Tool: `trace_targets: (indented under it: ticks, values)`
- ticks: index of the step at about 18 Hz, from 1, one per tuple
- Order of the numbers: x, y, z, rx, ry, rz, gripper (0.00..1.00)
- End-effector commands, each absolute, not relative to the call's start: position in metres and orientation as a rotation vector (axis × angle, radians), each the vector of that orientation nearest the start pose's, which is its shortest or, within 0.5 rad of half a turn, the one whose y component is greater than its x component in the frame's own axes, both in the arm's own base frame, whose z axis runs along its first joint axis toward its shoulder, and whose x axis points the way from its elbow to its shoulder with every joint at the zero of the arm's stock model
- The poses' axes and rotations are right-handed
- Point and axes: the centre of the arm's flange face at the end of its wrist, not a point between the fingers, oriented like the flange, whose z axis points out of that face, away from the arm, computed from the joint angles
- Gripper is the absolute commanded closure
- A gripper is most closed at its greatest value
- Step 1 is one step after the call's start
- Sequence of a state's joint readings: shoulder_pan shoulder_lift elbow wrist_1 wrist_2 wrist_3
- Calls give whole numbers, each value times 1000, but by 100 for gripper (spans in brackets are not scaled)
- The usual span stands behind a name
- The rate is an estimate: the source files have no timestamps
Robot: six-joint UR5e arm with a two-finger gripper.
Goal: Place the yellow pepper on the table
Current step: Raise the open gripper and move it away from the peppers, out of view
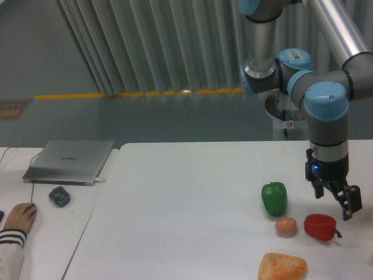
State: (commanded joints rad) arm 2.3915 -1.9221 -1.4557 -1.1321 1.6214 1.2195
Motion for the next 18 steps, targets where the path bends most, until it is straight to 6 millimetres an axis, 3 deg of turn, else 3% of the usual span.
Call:
trace_targets:
  ticks: [7,15,18]
  values:
    - [-396,525,394,-3009,567,306,0]
    - [-419,497,401,-3027,490,325,0]
    - [-427,487,406,-3014,618,344,0]
